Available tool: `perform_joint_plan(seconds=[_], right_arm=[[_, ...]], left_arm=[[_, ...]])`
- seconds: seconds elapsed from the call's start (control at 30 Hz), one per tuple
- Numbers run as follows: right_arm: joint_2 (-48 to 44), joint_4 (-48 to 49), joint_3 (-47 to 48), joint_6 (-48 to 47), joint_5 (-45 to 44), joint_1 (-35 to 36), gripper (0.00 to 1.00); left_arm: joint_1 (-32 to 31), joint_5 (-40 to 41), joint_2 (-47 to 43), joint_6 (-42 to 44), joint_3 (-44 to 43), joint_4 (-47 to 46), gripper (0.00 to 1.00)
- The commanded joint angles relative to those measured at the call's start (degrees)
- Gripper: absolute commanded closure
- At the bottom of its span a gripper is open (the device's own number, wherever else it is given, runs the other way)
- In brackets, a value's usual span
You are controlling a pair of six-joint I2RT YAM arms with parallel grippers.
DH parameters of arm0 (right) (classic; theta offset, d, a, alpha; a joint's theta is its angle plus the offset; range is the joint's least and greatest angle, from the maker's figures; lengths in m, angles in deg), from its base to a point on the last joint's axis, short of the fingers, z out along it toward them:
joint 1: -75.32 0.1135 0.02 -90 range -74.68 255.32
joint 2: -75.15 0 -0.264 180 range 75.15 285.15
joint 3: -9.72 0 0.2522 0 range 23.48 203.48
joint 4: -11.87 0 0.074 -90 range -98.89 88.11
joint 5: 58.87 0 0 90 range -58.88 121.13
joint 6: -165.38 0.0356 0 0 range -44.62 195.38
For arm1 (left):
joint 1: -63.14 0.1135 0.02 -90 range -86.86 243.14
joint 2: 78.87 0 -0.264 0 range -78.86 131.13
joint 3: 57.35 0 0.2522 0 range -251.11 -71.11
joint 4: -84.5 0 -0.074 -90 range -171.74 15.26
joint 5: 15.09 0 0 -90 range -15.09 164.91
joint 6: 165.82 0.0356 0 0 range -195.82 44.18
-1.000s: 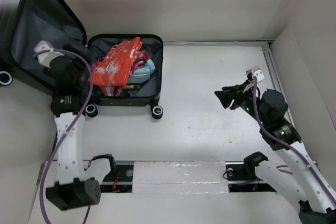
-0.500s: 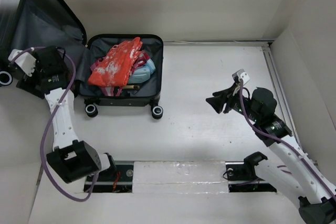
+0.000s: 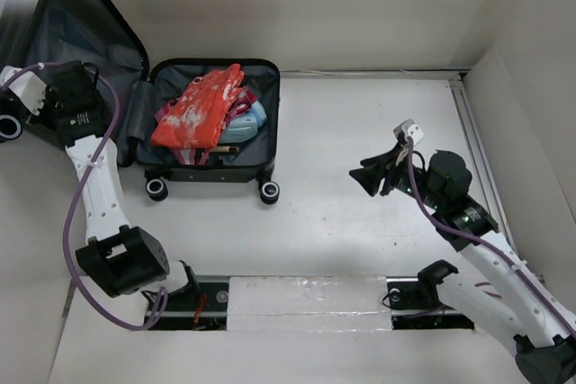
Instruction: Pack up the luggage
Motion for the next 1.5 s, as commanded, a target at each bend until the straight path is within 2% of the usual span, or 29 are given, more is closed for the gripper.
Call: perform_joint_plan(seconds=[0.0, 0.1, 0.13, 0.23, 0.27, 0.33, 0.37, 0.5, 0.53, 0.6, 0.63, 0.67, 0.7, 0.77, 0.83, 0.87, 0.9, 1.03, 1.1, 1.13, 1.17, 1.23, 1.3, 1.37, 1.43, 1.47], right_arm=[[-0.3, 3.5, 0.0, -0.9, -0.9, 0.9, 0.47], [-0.3, 3.5, 0.0, -0.9, -1.4, 0.9, 0.47], [0.3, 3.5, 0.6, -0.9, -1.4, 1.4, 0.47], [0.8, 3.5, 0.6, -0.9, -2.4, 2.1, 0.47], [0.8, 3.5, 0.6, -0.9, -2.4, 2.1, 0.47], [1.5, 3.5, 1.1, -0.9, -3.6, 2.7, 0.47], [2.1, 3.5, 1.6, -0.4, -4.1, 3.3, 0.47], [2.7, 3.5, 1.6, 0.2, -6.0, 4.0, 0.46], [3.2, 3.5, 1.6, 0.8, -6.7, 4.0, 0.46], [3.8, 3.5, 1.6, 1.5, -7.9, 4.7, 0.46], [4.7, 4.1, 1.6, 1.5, -8.4, 4.7, 0.46], [5.2, 4.6, 1.6, 2.1, -9.2, 4.7, 0.44], [6.5, 4.6, 1.6, 2.7, -9.2, 4.7, 0.41], [7.6, 5.8, 1.6, 3.5, -9.9, 4.7, 0.4], [8.9, 5.9, 2.2, 4.2, -11.1, 4.7, 0.4], [8.9, 6.6, 2.2, 5.1, -11.7, 4.7, 0.4], [9.5, 7.4, 2.9, 5.1, -12.3, 4.7, 0.4], [10.0, 7.4, 4.8, 6.2, -14.0, 5.2, 0.4], [10.0, 7.4, 4.8, 6.7, -15.3, 5.2, 0.4], [10.0, 7.4, 4.8, 6.7, -16.3, 5.2, 0.4], [9.3, 6.9, 4.8, 6.7, -17.5, 5.2, 0.4], [8.7, 5.2, 5.3, 6.7, -21.6, 5.2, 0.39], [8.7, 4.0, 6.4, 5.6, -23.5, 5.2, 0.39], [10.0, 3.3, 7.9, 5.6, -24.1, 5.2, 0.39], [10.8, 3.3, 8.5, 5.6, -24.1, 5.2, 0.41], [11.6, 3.3, 9.0, 5.6, -24.1, 5.2, 0.43]], left_arm=[[-1.2, -1.5, -0.4, 1.4, -2.1, -0.7, 1.0], [-5.8, -4.7, -4.1, 1.4, 0.1, -2.7, 1.0], [-10.6, -5.2, -7.3, 2.2, 3.0, -4.1, 1.0], [-19.3, -5.8, -11.8, 2.7, 8.2, -9.2, 1.0], [-26.1, -5.8, -13.9, 3.3, 9.0, -10.0, 1.0], [-33.3, -6.3, -15.6, 3.9, 11.2, -11.6, 1.0], [-40.5, -7.0, -16.9, 4.4, 13.5, -12.4, 1.0], [-54.7, -10.0, -17.9, 5.6, 17.2, -13.1, 1.0], [-56.0, -16.1, -17.9, 6.4, 17.9, -13.1, 1.0], [-57.6, -22.8, -18.6, 6.4, 20.9, -14.0, 1.0], [-57.6, -32.8, -18.6, 8.4, 22.0, -15.5, 1.0], [-57.6, -36.9, -18.6, 9.0, 22.0, -15.0, 0.99], [-57.6, -40.5, -17.9, 9.7, 22.0, -13.9, 0.89], [-57.6, -49.5, -15.5, 12.8, 21.5, -12.2, 0.6], [-57.6, -54.2, -14.9, 14.0, 21.0, -12.2, 0.53], [-57.6, -56.4, -14.9, 14.0, 20.3, -13.5, 0.56], [-57.6, -57.5, -14.9, 14.0, 20.3, -14.6, 0.84], [-57.6, -67.0, -11.7, 14.5, 16.5, -15.3, 0.9], [-59.4, -74.1, -9.7, 15.8, 15.8, -14.3, 0.8], [-61.2, -74.6, -8.9, 17.0, 15.8, -13.4, 0.72], [-63.5, -74.6, -8.9, 17.9, 15.8, -12.7, 0.55], [-70.1, -75.5, -5.5, 21.6, 13.9, -8.4, 0.52], [-73.2, -76.0, -4.1, 22.2, 10.6, -7.8, 0.51], [-74.2, -75.4, -4.7, 21.5, 8.8, -11.1, 0.51], [-72.6, -71.1, -8.2, 18.9, 8.2, -17.7, 0.49], [-71.3, -62.1, -9.3, 14.8, 8.2, -19.7, 0.43]])
